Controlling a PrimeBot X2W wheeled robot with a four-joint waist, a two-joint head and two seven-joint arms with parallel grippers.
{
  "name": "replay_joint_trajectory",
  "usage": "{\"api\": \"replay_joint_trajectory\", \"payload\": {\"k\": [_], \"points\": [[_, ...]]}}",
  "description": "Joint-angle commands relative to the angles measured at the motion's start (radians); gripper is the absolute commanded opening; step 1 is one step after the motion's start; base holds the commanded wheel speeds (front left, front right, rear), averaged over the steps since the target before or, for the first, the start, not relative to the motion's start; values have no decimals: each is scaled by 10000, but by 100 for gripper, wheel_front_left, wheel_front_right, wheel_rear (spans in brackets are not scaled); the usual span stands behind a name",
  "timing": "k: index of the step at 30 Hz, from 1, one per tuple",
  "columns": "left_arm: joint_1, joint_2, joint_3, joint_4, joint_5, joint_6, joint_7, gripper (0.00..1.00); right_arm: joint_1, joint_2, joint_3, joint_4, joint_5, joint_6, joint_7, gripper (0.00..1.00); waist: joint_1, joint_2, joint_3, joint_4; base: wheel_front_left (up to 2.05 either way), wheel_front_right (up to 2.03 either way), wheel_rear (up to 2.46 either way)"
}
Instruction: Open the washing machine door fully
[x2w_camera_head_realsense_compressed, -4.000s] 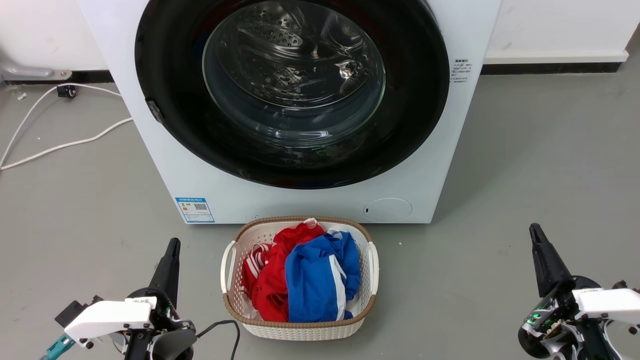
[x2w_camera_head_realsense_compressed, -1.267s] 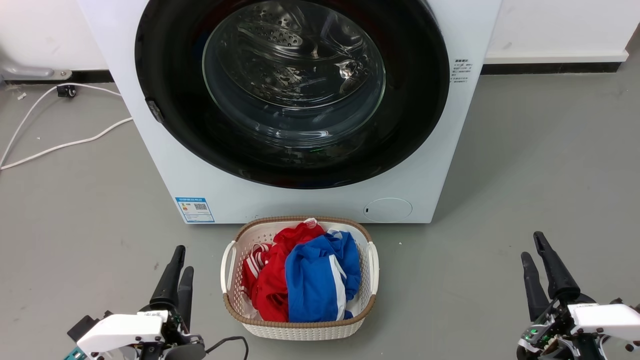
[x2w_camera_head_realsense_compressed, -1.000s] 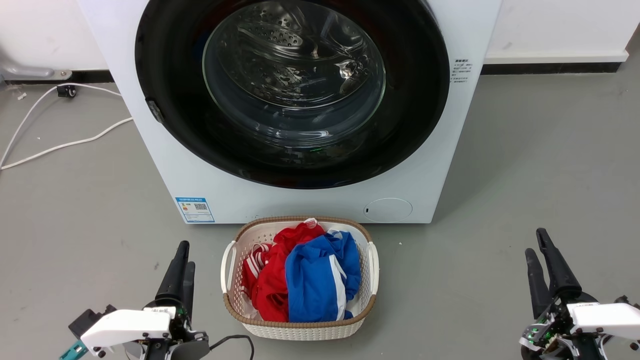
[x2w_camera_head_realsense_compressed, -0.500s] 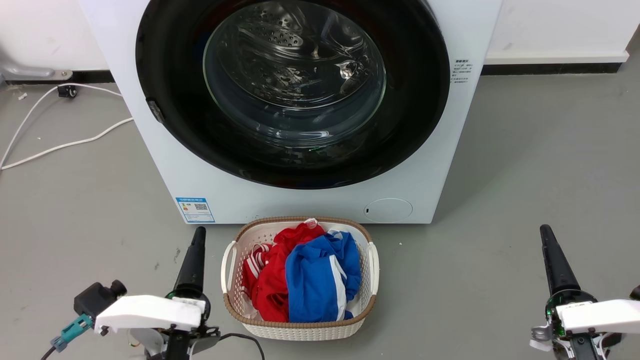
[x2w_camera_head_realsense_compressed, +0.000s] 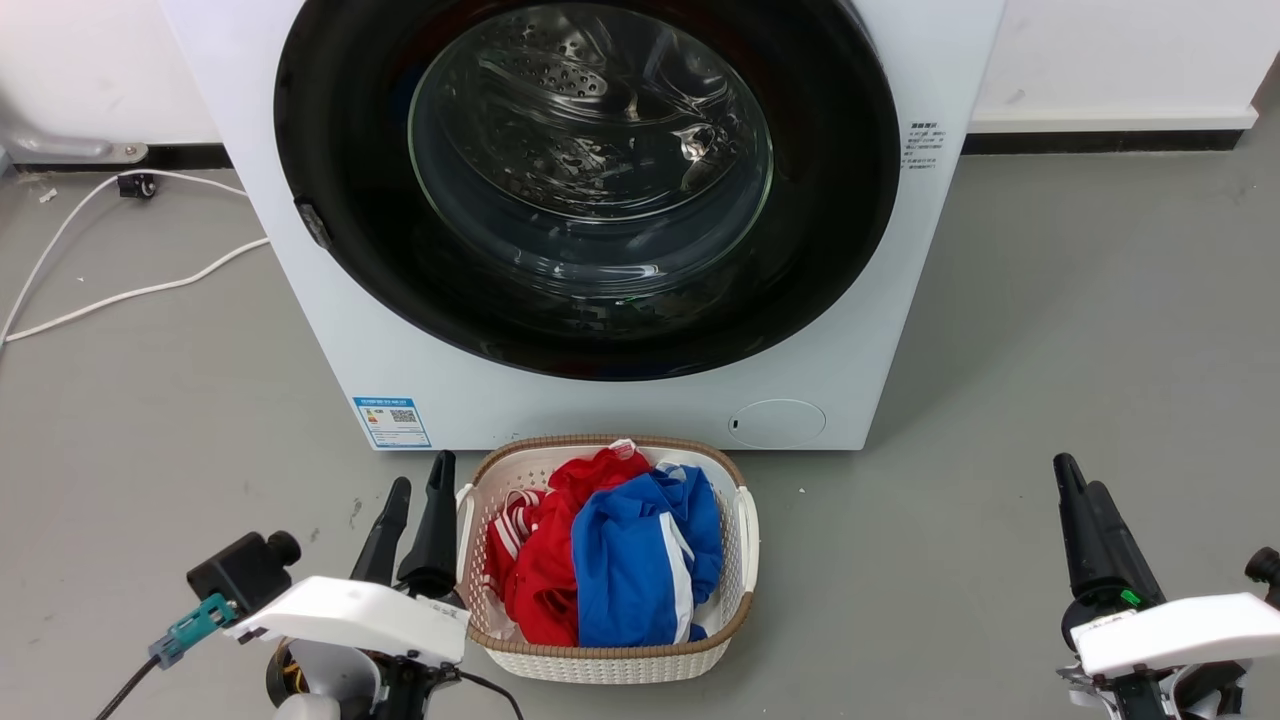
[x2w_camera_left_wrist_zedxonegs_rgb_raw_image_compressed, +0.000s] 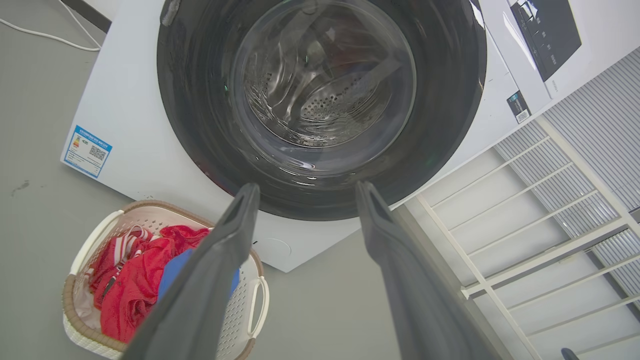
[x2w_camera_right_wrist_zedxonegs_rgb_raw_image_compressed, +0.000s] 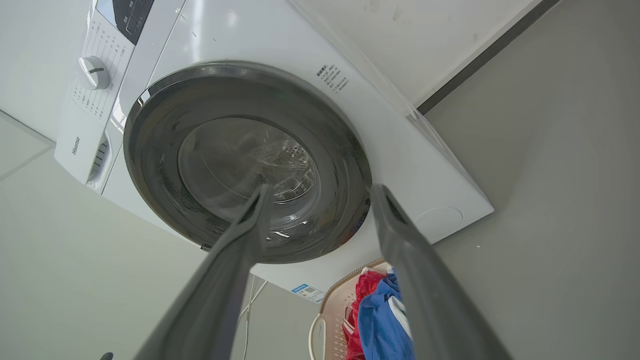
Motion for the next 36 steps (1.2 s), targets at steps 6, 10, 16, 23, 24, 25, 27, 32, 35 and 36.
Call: {"api": "replay_joint_trajectory", "payload": {"k": [6,10,16,23,24,25,27,32,35,36], "points": [[-333,260,-442,-98,1501,282,-292,100,15,-136,108,-454,-1424,12,-54,100,0,-1,-30,18,0,0,0],[-395,366,-690,-68,2146,462,-423,100,58,-161,146,-576,-2025,13,56,100,0,-1,-23,25,0,0,0],[-470,554,-1003,-110,2926,726,-596,100,94,-220,225,-698,-2822,14,124,100,0,-1,-24,42,0,0,0],[-545,728,-1337,-48,3635,925,-770,100,109,-275,286,-807,-3561,16,156,100,0,-1,-39,66,0,0,0],[-555,758,-1394,-32,3747,958,-787,100,103,-289,307,-825,-3689,16,153,100,0,-1,-40,68,0,0,0],[-567,783,-1448,-16,3848,987,-820,100,92,-299,322,-845,-3810,16,131,100,0,-1,-42,68,0,0,0],[-603,820,-1535,-21,4035,1044,-873,100,87,-314,336,-873,-4031,17,91,100,0,-1,-46,74,0,0,0],[-654,918,-1750,29,4495,1173,-1002,100,92,-373,341,-907,-4554,18,39,100,0,-1,-60,100,0,0,0],[-666,971,-1837,61,4741,1260,-1073,100,100,-400,345,-925,-4820,19,-6,100,0,-1,-69,110,0,0,0],[-666,985,-1865,76,4823,1293,-1103,100,106,-410,348,-927,-4923,19,-9,100,0,-1,-70,113,0,0,0]]}}
